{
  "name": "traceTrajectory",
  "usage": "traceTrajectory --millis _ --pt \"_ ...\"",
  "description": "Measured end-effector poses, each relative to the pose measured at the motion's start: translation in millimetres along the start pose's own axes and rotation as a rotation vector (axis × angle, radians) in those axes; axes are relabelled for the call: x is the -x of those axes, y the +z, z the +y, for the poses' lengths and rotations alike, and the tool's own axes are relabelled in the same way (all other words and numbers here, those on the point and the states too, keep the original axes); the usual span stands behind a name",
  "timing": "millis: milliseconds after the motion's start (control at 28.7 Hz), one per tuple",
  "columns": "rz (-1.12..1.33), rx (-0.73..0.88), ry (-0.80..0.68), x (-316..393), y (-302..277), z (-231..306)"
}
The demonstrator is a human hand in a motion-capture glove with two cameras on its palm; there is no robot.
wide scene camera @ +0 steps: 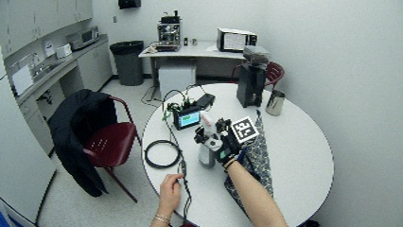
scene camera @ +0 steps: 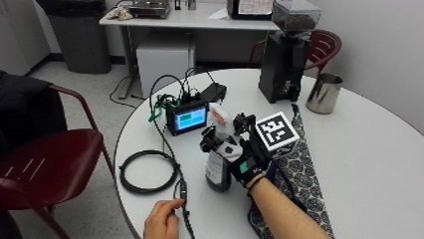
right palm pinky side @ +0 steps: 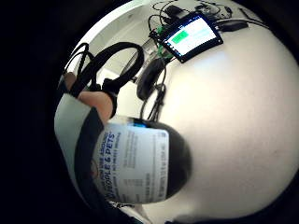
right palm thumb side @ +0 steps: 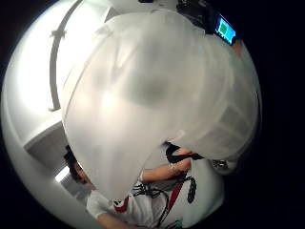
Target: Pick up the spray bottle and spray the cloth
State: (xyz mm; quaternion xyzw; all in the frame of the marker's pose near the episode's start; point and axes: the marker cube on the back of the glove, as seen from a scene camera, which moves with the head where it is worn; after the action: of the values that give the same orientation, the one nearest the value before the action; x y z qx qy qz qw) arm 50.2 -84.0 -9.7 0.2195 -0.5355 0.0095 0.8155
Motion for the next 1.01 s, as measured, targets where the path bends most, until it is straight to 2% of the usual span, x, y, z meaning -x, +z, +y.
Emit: traceTrajectory --millis 557,871,1010 --pt "-0.026 0.028 0.022 0.1 8.8 8.2" --pt "-0.049 0.014 -0.045 21.8 -20.9 25.9" --pt "0.034 0.017 -0.049 37.2 -42.8 61.7"
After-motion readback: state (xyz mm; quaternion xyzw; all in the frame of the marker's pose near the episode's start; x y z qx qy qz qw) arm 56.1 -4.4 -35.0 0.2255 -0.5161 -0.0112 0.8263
